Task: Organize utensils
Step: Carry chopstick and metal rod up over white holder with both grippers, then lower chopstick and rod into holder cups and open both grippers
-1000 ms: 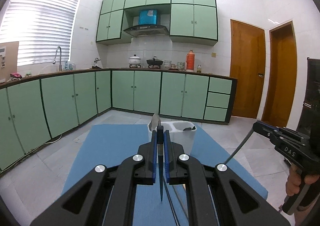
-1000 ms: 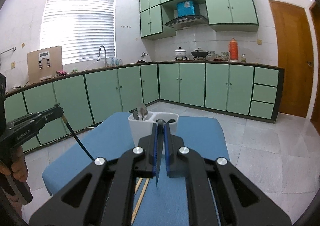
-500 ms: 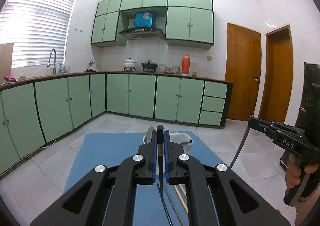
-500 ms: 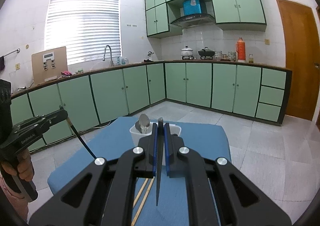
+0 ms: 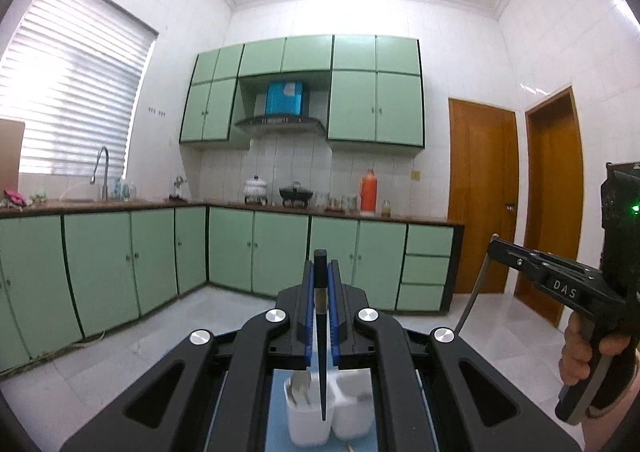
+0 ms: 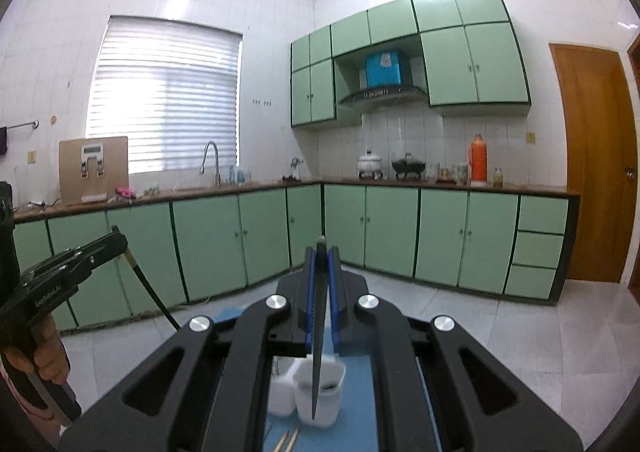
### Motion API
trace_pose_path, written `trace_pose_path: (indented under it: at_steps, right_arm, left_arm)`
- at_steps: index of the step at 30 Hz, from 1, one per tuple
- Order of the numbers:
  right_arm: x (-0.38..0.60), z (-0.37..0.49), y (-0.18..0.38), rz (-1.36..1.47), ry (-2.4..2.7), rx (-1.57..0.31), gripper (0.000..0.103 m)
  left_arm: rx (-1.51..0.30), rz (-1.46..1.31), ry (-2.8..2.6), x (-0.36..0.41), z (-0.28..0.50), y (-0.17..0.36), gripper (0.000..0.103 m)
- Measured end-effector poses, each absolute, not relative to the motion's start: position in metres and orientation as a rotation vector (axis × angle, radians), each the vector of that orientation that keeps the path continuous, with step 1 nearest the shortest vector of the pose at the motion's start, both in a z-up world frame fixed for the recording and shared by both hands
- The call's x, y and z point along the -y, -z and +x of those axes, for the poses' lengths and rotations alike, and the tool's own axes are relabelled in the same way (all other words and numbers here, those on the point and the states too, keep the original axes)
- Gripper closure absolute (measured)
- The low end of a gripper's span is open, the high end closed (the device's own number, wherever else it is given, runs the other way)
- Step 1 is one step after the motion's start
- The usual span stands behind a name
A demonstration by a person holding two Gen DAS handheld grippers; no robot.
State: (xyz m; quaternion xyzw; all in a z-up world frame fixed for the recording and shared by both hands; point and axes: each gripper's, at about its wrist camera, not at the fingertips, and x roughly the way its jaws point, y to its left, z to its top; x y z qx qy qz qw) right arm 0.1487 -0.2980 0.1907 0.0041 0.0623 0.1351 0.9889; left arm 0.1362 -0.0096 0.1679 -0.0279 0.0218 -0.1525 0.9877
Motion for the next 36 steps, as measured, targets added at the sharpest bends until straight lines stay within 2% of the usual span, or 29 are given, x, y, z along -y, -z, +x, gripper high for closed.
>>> trace_pose_path:
  at_steps: [8, 18, 36]
  right_arm:
    - [0.290, 0.216, -0.184, 0.012, -0.260, -0.138, 0.098]
    - [0.279, 0.272, -0.134, 0.034, -0.244, -0.211, 0.098]
    - [0.285, 0.297, -0.065, 0.140, -0.225, -0.339, 0.098]
  left_arm:
    - [-0.046, -0.050, 0.280, 0.033, 0.201, -0.164, 0.097]
    - [-0.174, -0.029, 0.272, 0.056, 0.268, -0.118, 0.097]
    - [-0.301, -0.033, 0.245, 0.048, 0.296, -0.064, 0.097]
